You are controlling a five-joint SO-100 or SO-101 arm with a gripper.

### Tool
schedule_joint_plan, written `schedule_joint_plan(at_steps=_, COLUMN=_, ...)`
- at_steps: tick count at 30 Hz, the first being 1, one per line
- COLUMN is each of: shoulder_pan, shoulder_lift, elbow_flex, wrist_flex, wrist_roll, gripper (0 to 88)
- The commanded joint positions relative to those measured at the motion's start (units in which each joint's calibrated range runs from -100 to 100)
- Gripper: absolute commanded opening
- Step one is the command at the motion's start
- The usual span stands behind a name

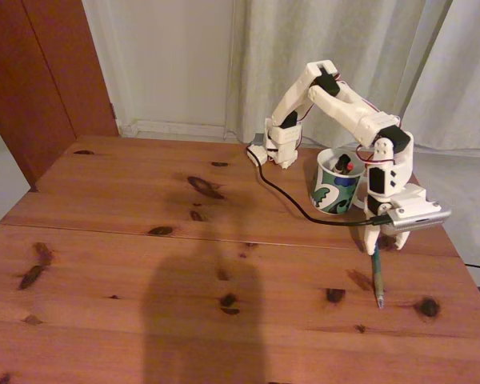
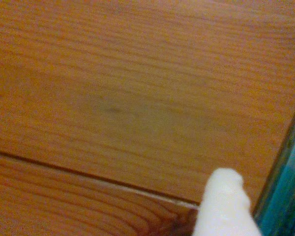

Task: Clean up the desk and place the pens and markers into the cup

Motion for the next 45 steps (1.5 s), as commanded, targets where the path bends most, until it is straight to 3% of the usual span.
schedule_joint_plan(at_steps=1, shoulder_pan=0.5, shoulder_lift=-1.0, elbow_flex=-1.8, wrist_flex=-1.1, wrist_roll=-0.3, gripper=21.6)
schedule_joint_plan(at_steps=11, shoulder_pan=0.6, shoulder_lift=-1.7, elbow_flex=12.7, wrist_flex=-15.3, wrist_roll=0.1, gripper=21.6)
schedule_joint_plan(at_steps=18, shoulder_pan=0.6, shoulder_lift=-1.7, elbow_flex=14.8, wrist_flex=-16.7, wrist_roll=0.2, gripper=20.9)
schedule_joint_plan(at_steps=24, shoulder_pan=0.9, shoulder_lift=-1.8, elbow_flex=16.4, wrist_flex=-16.1, wrist_roll=0.2, gripper=0.4)
schedule_joint_plan(at_steps=36, shoulder_pan=2.9, shoulder_lift=-2.1, elbow_flex=16.7, wrist_flex=-16.7, wrist_roll=0.3, gripper=0.8)
schedule_joint_plan(at_steps=45, shoulder_pan=3.7, shoulder_lift=-17.0, elbow_flex=21.7, wrist_flex=-15.9, wrist_roll=2.1, gripper=0.8)
